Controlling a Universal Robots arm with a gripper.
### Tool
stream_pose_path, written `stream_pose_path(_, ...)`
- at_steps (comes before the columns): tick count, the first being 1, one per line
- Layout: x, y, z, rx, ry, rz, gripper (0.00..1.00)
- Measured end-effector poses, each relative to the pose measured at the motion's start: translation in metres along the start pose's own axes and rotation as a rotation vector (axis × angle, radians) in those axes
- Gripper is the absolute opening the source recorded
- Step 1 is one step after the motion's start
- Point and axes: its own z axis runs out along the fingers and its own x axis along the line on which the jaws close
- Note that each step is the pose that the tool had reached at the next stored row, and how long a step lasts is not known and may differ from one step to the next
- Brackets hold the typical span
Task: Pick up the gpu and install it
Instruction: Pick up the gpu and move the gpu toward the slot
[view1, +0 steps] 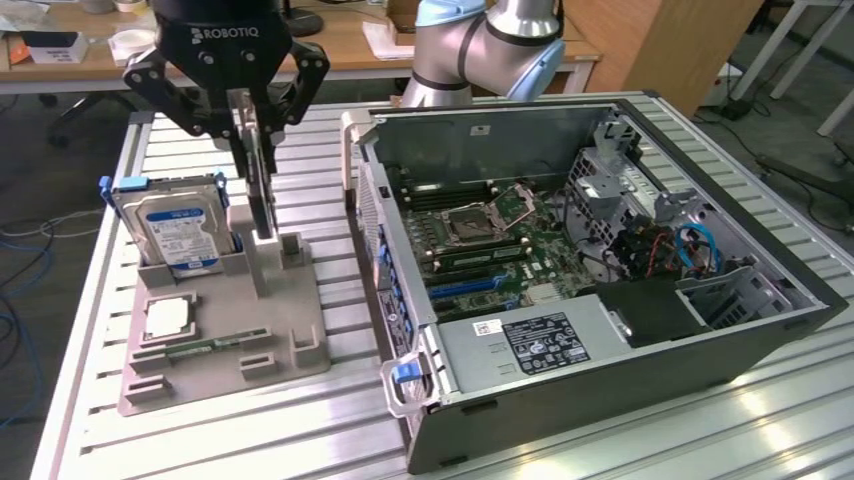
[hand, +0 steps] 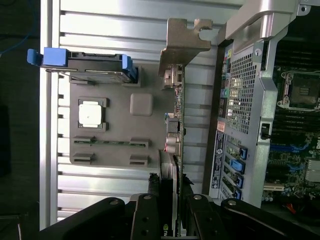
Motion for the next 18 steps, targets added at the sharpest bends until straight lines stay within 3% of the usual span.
stream_pose_path(18, -0.0024, -0.0001, -0.0007, 0.0000, 0.0000, 0.000, 0.27)
